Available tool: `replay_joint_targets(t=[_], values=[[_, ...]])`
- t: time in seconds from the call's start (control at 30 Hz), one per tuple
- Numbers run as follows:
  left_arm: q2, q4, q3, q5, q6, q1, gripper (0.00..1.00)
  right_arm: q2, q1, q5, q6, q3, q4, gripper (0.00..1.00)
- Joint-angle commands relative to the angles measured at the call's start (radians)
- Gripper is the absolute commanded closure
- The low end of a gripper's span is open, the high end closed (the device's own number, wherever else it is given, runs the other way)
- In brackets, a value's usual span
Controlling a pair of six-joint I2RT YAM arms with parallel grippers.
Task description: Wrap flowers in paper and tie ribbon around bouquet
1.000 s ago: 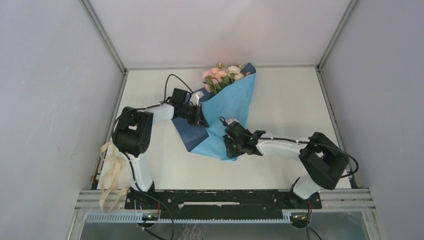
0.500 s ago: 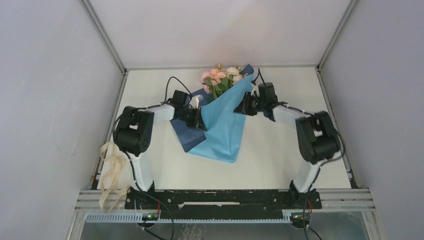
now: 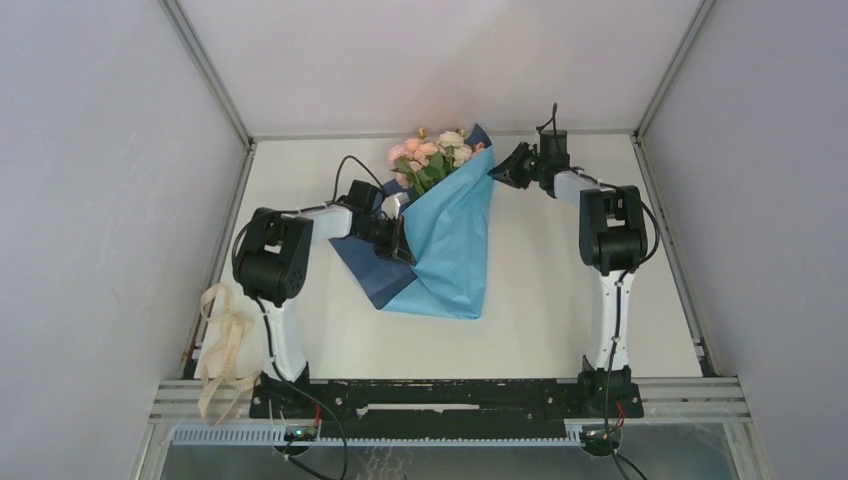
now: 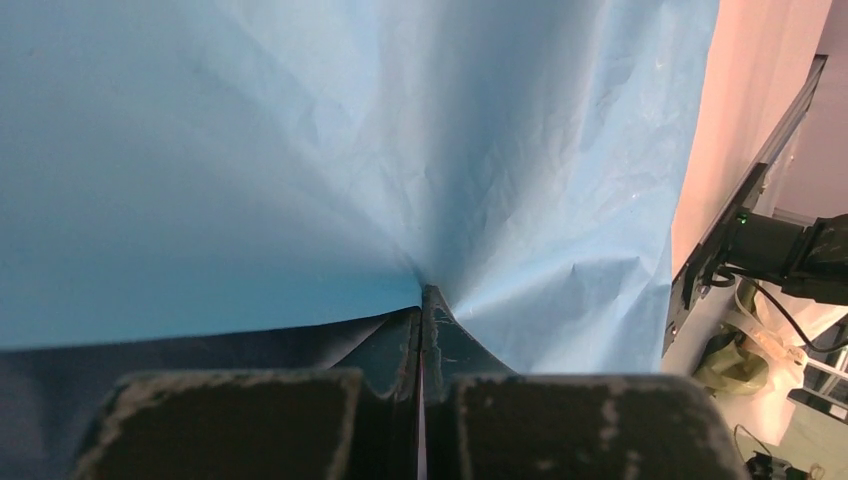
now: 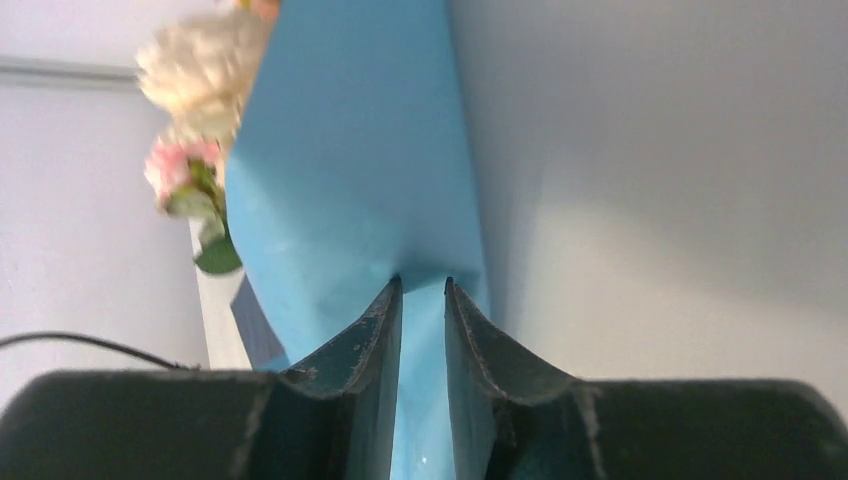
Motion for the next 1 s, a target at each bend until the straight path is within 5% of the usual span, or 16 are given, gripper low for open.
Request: replay_joint_targets(t=[0.0,0.17,0.3,0.5,0.6,0.83,0.97], values=[[0.033,-0.06,0.015,-0.028,0.043,-0.007,1.0,0.046,-0.041,0.05,0.025,0.143,-0.042,0.67],[0.023,-0.047,0.015,-0.021,0.043,-0.007,1.0,-0.048,-0.055,0.051,-0.12,0.128,-0.191,0.42],[-0.007,-0.01,-0.018,-0.033,0.029,-0.007,1.0,-0.216,-0.042,-0.034,-0.203,-0.127,-0.195,0.01],[-0.032,0.035,-0.057,-0.067,0.005,-0.006,1.0,-0.242,0.057,-0.148,-0.227,-0.33,-0.176,0.0],[-0.029,0.05,-0.056,-0.083,-0.006,-0.004,1.0,-0.226,0.104,-0.154,-0.24,-0.332,-0.176,0.1],[-0.039,0.052,-0.047,-0.108,-0.008,-0.003,1.0,-0.271,0.067,-0.129,-0.218,-0.392,-0.131,0.82],[-0.037,0.054,-0.053,-0.103,-0.015,-0.004,1.0,-0.3,0.05,-0.134,-0.238,-0.372,-0.152,1.0]])
